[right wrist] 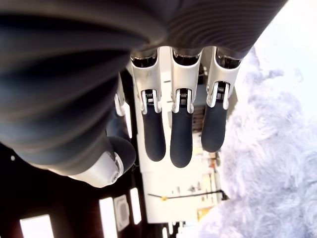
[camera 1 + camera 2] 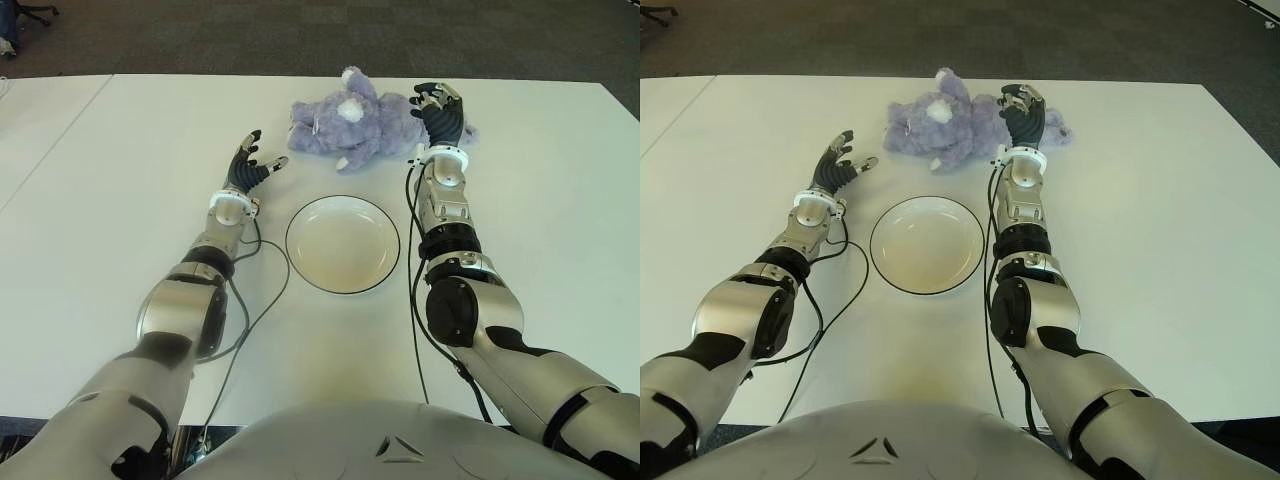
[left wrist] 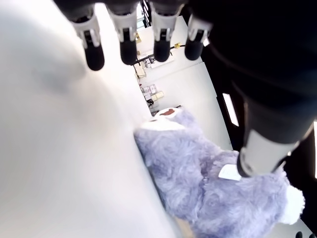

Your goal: Put the doll into the plate.

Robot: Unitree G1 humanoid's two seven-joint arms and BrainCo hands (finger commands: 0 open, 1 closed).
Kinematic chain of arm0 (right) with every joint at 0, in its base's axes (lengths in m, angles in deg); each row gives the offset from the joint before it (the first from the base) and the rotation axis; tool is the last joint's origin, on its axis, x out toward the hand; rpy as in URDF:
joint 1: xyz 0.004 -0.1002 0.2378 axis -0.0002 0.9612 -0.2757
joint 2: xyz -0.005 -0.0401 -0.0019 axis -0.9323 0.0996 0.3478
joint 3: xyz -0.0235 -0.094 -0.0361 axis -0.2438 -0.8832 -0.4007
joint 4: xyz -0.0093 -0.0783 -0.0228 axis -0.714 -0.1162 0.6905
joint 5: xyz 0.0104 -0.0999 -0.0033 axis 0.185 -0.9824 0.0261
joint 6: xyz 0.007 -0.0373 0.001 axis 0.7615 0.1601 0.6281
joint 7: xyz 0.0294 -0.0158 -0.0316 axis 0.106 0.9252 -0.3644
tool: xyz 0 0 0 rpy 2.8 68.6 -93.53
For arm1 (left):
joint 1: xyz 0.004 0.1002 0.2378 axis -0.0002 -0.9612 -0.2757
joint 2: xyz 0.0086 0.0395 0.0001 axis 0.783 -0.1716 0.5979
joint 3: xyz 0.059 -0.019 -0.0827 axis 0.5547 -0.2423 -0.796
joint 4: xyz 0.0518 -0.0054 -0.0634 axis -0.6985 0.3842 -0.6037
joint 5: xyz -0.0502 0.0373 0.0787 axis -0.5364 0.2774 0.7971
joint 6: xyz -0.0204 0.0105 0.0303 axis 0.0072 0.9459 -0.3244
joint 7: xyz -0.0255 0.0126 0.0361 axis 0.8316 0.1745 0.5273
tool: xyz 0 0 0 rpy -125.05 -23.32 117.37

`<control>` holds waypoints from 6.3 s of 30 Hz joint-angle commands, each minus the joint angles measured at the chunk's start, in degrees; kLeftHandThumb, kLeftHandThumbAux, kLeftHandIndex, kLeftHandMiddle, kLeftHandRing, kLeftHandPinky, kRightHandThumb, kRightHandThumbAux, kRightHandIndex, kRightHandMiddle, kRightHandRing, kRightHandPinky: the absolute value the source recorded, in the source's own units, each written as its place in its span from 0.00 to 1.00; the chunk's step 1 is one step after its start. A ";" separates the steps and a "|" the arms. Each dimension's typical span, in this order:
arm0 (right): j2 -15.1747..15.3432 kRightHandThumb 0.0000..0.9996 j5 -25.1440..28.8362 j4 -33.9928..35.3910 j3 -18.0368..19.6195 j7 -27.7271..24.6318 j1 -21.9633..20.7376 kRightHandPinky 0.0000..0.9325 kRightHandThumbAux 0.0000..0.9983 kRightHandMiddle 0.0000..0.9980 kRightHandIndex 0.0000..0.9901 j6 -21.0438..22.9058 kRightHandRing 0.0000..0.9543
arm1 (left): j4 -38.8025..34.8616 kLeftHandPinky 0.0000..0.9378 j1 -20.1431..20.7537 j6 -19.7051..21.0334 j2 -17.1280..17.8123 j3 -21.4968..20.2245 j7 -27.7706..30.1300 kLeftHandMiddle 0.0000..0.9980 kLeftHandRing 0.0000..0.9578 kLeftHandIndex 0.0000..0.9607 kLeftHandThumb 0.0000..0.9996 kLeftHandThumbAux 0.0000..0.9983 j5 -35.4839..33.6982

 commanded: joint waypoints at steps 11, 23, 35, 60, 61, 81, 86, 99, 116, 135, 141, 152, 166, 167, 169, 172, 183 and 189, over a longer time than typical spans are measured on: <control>-1.43 0.68 -0.82 -0.40 1.30 24.90 -5.71 0.32 0.73 0.30 0.41 -34.36 0.34 | 1.14 0.11 5.10 1.72 0.56 0.87 -3.27 0.04 0.07 0.00 0.12 0.72 2.24; 5.75 0.69 1.09 -7.66 -1.74 9.99 -6.50 0.18 0.73 0.25 0.42 -28.26 0.22 | 0.57 0.01 10.01 -1.34 2.75 3.62 -6.61 0.00 0.01 0.00 0.12 0.70 6.10; 16.04 0.68 -3.75 -17.40 -9.93 5.34 -7.38 0.14 0.74 0.17 0.40 -22.25 0.14 | 0.48 0.00 14.49 -4.12 4.66 7.97 -9.95 0.00 0.00 0.00 0.10 0.65 12.19; 34.03 0.10 -26.62 -27.42 -41.97 5.38 -12.18 0.01 0.69 0.04 0.14 -15.29 0.01 | 0.56 0.00 18.58 -4.38 8.12 13.16 -4.95 0.00 0.00 0.00 0.07 0.56 16.71; 34.26 0.09 -27.05 -27.60 -42.68 5.66 -12.26 0.01 0.68 0.03 0.14 -15.19 0.00 | 0.55 0.00 18.70 -4.21 8.17 13.39 -4.96 0.00 0.00 0.00 0.07 0.56 16.98; 35.96 0.16 -29.02 -28.93 -49.29 5.66 -11.52 0.00 0.70 0.03 0.12 -14.39 0.00 | 1.04 0.00 19.87 -4.77 9.48 23.73 -5.57 0.00 0.00 0.00 0.05 0.59 26.57; 35.77 0.21 -29.29 -29.22 -49.89 6.56 -10.85 0.01 0.72 0.03 0.13 -14.48 0.00 | 1.72 0.00 19.88 -4.26 9.21 25.42 -6.57 0.00 0.00 0.00 0.04 0.59 28.19; 31.15 0.26 -30.84 -30.48 -53.63 8.87 -9.79 0.00 0.75 0.04 0.14 -11.83 0.00 | 4.12 0.00 19.41 0.60 3.36 28.05 -6.65 0.00 0.00 0.00 0.10 0.62 29.78; 28.02 0.30 -30.25 -31.15 -54.52 8.52 -8.11 0.00 0.75 0.02 0.14 -11.80 0.00 | 4.64 0.00 19.30 0.27 0.86 33.08 -6.38 0.00 0.00 0.06 0.15 0.61 33.31; 21.53 0.38 -26.20 -32.47 -50.98 6.95 -5.20 0.00 0.77 0.02 0.18 -7.44 0.00 | 6.65 0.00 17.94 9.73 -5.71 32.74 -4.90 0.00 0.00 0.09 0.12 0.64 32.68; 19.75 0.39 -23.32 -32.65 -47.76 5.14 -3.74 0.00 0.78 0.01 0.18 -6.25 0.00 | 6.91 0.00 16.94 11.73 -5.97 32.21 -4.99 0.00 0.00 0.09 0.09 0.65 32.65; 18.82 0.39 -23.57 -32.01 -48.03 6.38 -2.69 0.03 0.80 0.02 0.18 -8.69 0.00 | 6.98 0.00 16.73 14.57 -6.59 29.94 -2.86 0.00 0.00 0.01 0.02 0.64 31.05; 19.88 0.35 -23.56 -31.76 -48.28 6.00 -1.93 0.06 0.81 0.03 0.14 -10.48 0.02 | 6.04 0.00 15.92 12.59 -5.86 31.85 0.09 0.00 0.00 0.00 0.00 0.59 33.23; 20.20 0.37 -23.44 -31.70 -48.18 5.77 -1.77 0.07 0.82 0.03 0.14 -10.92 0.02 | 5.77 0.00 15.92 11.74 -5.28 32.51 0.59 0.00 0.00 0.00 0.00 0.57 33.71; 21.14 0.37 -23.02 -31.56 -47.85 5.01 -1.24 0.07 0.82 0.04 0.14 -12.15 0.02 | 5.00 0.00 16.34 9.73 -3.76 33.89 2.59 0.00 0.00 0.00 0.00 0.57 34.60; 24.09 0.43 -21.35 -30.69 -46.67 2.34 0.69 0.06 0.83 0.04 0.13 -17.20 0.03 | -0.56 0.00 19.03 2.84 2.16 36.60 14.76 0.00 0.00 0.00 0.00 0.51 35.25; 27.92 0.37 -18.81 -26.61 -46.57 -4.39 3.21 0.05 0.85 0.05 0.11 -27.37 0.04 | -19.35 0.00 17.99 1.05 10.41 38.43 46.26 0.00 0.00 0.00 0.00 0.36 30.74; 28.64 0.25 -19.49 -23.47 -47.98 -6.78 3.85 0.02 0.85 0.03 0.08 -30.20 0.02 | -44.18 0.00 10.84 4.09 18.53 36.62 60.17 0.00 0.00 0.00 0.00 0.30 22.29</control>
